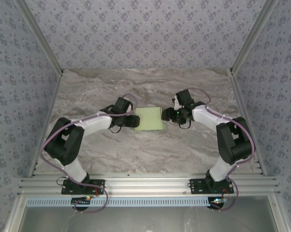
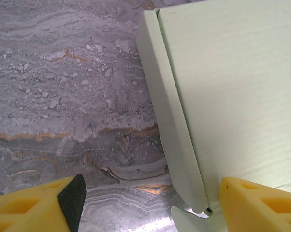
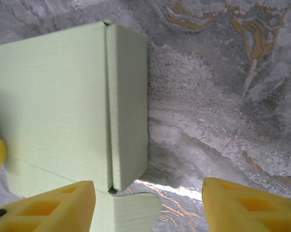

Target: Fold the paper box

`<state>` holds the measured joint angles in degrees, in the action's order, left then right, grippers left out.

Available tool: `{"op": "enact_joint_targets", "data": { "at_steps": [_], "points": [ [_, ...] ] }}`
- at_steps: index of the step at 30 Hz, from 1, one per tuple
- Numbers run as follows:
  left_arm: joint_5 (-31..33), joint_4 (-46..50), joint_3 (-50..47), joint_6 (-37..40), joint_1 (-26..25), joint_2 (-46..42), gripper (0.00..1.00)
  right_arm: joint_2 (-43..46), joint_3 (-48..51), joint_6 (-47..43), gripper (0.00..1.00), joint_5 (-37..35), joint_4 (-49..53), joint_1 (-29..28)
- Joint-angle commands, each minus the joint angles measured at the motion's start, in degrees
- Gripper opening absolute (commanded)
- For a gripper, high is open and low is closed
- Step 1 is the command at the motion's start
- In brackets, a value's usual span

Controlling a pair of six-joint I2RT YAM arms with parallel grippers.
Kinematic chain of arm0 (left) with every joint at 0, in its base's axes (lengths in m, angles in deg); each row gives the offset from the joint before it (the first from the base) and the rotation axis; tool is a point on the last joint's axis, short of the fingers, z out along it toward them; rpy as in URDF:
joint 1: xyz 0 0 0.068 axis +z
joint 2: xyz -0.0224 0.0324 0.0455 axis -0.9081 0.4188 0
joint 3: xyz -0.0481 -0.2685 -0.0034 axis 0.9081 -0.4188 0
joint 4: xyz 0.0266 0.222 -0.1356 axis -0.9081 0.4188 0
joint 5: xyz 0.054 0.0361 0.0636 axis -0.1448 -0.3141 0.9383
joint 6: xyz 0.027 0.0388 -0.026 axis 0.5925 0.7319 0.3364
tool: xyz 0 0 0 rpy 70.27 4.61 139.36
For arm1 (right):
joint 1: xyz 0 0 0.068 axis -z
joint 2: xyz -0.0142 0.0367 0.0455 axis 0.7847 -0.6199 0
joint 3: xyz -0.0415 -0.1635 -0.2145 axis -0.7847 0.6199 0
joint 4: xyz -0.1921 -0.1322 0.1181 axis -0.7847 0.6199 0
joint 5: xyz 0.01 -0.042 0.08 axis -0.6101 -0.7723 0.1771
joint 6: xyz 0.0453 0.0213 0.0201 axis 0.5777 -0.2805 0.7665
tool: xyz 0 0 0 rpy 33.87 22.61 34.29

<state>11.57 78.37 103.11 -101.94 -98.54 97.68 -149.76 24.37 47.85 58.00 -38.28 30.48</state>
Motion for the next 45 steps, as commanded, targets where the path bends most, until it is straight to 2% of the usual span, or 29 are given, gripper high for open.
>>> {"op": "enact_joint_targets", "data": {
  "at_steps": [1,6,10,13,16,18,21,27,33,37,45],
  "points": [
    [2.2,2.4,0.5,-0.3,-0.2,2.0,0.74,-2.5,-3.7,-2.8,0.61,2.6,0.7,0.8],
    [-1.5,1.2,0.1,-0.6,-0.1,1.9,0.65,-8.2,-4.8,-2.2,0.49,7.7,-2.0,1.8],
    [-5.3,1.6,0.4,-1.0,1.7,2.0,0.63,-10.5,-3.7,-1.3,0.48,9.0,-4.1,1.9],
    [-14.2,-1.0,-0.3,-0.6,4.9,2.5,0.58,-10.7,-2.8,-1.1,0.48,10.6,-5.1,2.2],
    [-20.1,-1.4,0.3,-0.7,8.2,4.5,0.51,-8.6,0.7,2.2,0.55,13.5,-10.5,3.8],
    [-22.9,-2.3,0.2,-0.5,9.2,5.4,0.50,-7.9,2.7,5.5,0.58,18.9,-15.3,6.2],
    [-24.4,-3.0,0.5,0.5,9.3,6.7,0.49,-7.8,4.5,8.5,0.62,25.3,-20.3,9.1],
    [-29.5,-7.8,-0.2,-1.1,10.6,9.6,0.44,-10.0,5.6,12.8,0.68,31.1,-26.2,10.9],
    [-32.0,-9.6,-0.7,-1.9,12.6,11.5,0.40,-13.1,5.1,15.1,0.72,30.6,-28.5,10.4],
    [-31.4,-10.0,-1.6,-2.1,13.7,11.6,0.39,-13.6,5.2,15.9,0.79,28.8,-28.4,10.2],
    [-30.9,-11.9,-3.4,-3.4,15.3,12.1,0.36,-14.8,3.6,16.7,0.79,28.6,-27.1,8.0]
  ]
}}
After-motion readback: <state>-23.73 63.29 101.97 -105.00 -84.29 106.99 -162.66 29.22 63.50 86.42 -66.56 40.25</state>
